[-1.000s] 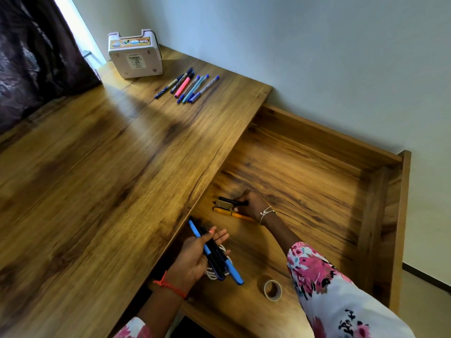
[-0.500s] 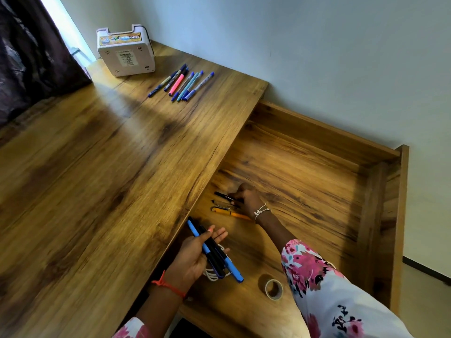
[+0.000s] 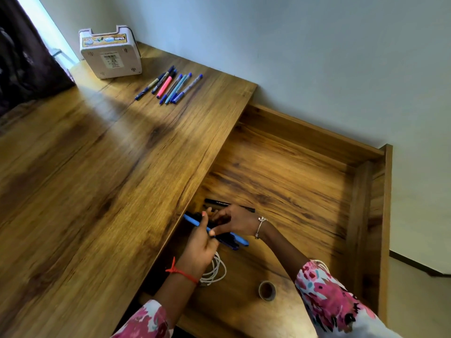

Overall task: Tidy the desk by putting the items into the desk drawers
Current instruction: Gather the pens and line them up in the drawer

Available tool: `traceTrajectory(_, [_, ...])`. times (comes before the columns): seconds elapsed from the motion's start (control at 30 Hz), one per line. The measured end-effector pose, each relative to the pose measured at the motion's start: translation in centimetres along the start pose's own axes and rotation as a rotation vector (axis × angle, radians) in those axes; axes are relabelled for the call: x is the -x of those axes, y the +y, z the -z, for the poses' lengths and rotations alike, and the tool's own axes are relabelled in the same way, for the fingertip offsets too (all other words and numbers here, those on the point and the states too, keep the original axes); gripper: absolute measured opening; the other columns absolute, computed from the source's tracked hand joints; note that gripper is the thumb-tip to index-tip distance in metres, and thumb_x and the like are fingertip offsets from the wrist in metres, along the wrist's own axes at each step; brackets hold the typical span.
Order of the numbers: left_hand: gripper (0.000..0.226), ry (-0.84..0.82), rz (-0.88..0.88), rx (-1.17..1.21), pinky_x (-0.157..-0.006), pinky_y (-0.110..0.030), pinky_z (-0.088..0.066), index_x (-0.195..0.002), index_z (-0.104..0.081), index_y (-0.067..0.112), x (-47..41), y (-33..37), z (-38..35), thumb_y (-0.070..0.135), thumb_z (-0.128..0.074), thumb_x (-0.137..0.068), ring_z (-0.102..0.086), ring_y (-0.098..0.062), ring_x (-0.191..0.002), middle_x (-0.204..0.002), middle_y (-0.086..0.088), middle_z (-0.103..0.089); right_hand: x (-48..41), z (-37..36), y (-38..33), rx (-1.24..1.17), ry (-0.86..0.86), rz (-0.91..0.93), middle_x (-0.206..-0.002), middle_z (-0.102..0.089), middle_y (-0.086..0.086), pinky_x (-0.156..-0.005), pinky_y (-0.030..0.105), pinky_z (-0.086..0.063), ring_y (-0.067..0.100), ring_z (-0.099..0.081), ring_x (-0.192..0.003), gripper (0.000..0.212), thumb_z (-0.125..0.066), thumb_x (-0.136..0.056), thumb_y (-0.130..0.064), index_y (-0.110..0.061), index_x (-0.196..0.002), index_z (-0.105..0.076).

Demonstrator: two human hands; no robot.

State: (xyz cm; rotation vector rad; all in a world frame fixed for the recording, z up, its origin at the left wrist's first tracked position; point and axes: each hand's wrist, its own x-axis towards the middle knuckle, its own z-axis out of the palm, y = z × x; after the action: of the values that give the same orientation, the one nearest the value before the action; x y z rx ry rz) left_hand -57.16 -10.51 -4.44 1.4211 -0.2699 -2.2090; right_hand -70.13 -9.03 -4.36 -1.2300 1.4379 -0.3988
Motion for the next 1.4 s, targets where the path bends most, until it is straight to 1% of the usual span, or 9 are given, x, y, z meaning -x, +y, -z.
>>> traceTrajectory(0.2, [0.025,-0.05,0.069,-0.021,-0.109,-0.047,-0.033,-0.097,-0.057,0.01,0.7,0.2,-2.4,0.028,-0.038,-0.098,-0.045,-0.034,-0.126,-0.121,-0.021,-0.051,0.5,1.3,0.6,-0.067,-0.055,-0.065,-0.068,-0.049,0.01,-0.053,0.024,-0.028,0.009,-0.039,-0.055,0.031,-0.063,-0.085,-0.012,0.016,-0.095,-0.058])
traceTrajectory(0.3, [0.022,-0.082,0.077,-0.114,-0.088,-0.044,-0.044,-0.103,-0.056,0.006,0.8,0.0,-2.6,0.022,-0.042,-0.097,-0.053,-0.029,-0.106,-0.106,-0.015,-0.056,0.8,2.8,1.2,-0.048,-0.019,-0.09,-0.066,-0.054,-0.001,-0.051,0.017,-0.032,-0.002,-0.046,-0.05,0.025,-0.062,-0.086,-0.011,0.011,-0.098,-0.061])
traceTrajectory(0.4, [0.01,-0.027,0.074,-0.174,-0.072,-0.033,-0.043,-0.096,-0.056,0.009,0.4,-0.4,-1.9,0.011,-0.046,-0.095,-0.051,-0.019,-0.102,-0.102,-0.007,-0.055,0.1,4.3,1.7,0.104,0.166,-0.116,-0.079,-0.063,0.009,-0.059,0.026,-0.04,0.013,-0.056,-0.068,0.023,-0.06,-0.087,-0.013,0.004,-0.103,-0.062])
traceTrajectory(0.57, [0.022,0.088,0.092,-0.192,-0.071,-0.032,-0.042,-0.082,-0.053,0.012,-0.6,-1.1,-1.0,0.002,-0.04,-0.095,-0.05,-0.015,-0.074,-0.078,-0.006,-0.05,-2.5,5.8,2.2,0.371,0.344,-0.185,-0.112,-0.063,0.019,-0.07,0.024,-0.039,0.029,-0.059,-0.099,0.027,-0.057,-0.087,-0.008,-0.001,-0.113,-0.059])
traceTrajectory(0.9, [0.025,0.093,0.066,-0.12,-0.074,-0.032,-0.04,-0.083,-0.05,0.016,-2.4,0.1,-1.2,-0.002,-0.037,-0.095,-0.047,-0.012,-0.076,-0.085,-0.004,-0.049,-3.9,5.4,3.5,0.476,0.219,-0.261,-0.119,-0.06,0.02,-0.089,0.034,-0.047,0.031,-0.058,-0.108,0.032,-0.057,-0.087,-0.008,0.0,-0.118,-0.058])
traceTrajectory(1.07, [0.024,0.115,0.093,-0.103,-0.084,-0.037,-0.039,-0.082,-0.051,0.014,-3.1,-0.4,-0.6,-0.002,-0.037,-0.095,-0.046,-0.013,-0.073,-0.079,-0.004,-0.046,-4.1,6.2,3.4,0.373,0.378,-0.214,-0.117,-0.062,0.02,-0.089,0.031,-0.044,0.031,-0.057,-0.109,0.028,-0.057,-0.087,-0.007,0.001,-0.113,-0.062])
traceTrajectory(1.13, [0.021,0.11,0.091,-0.093,-0.088,-0.038,-0.038,-0.098,-0.053,0.012,-3.1,-0.6,-0.5,-0.002,-0.038,-0.095,-0.052,-0.016,-0.087,-0.086,-0.004,-0.051,-4.5,6.3,3.3,0.371,0.405,-0.199,-0.118,-0.06,0.02,-0.09,0.032,-0.043,0.031,-0.056,-0.109,0.027,-0.057,-0.087,-0.007,0.0,-0.113,-0.063])
traceTrajectory(1.23, [0.04,0.11,0.082,-0.073,-0.093,-0.041,-0.038,-0.134,-0.041,0.009,-2.9,-0.4,-0.4,-0.002,-0.039,-0.095,-0.044,-0.022,-0.127,-0.126,-0.01,-0.051,-5.1,6.2,2.9,0.378,0.41,-0.188,-0.119,-0.059,0.02,-0.09,0.029,-0.042,0.032,-0.055,-0.11,0.027,-0.057,-0.087,-0.008,-0.001,-0.113,-0.064])
traceTrajectory(1.4, [0.042,0.086,0.067,-0.072,-0.093,-0.041,-0.04,-0.136,-0.038,0.007,-2.7,0.1,-0.1,-0.001,-0.039,-0.095,-0.042,-0.025,-0.13,-0.139,-0.015,-0.045,-5.6,6.1,2.7,0.349,0.421,-0.224,-0.116,-0.063,0.02,-0.092,0.029,-0.044,0.03,-0.058,-0.109,0.028,-0.062,-0.083,-0.005,-0.001,-0.11,-0.066])
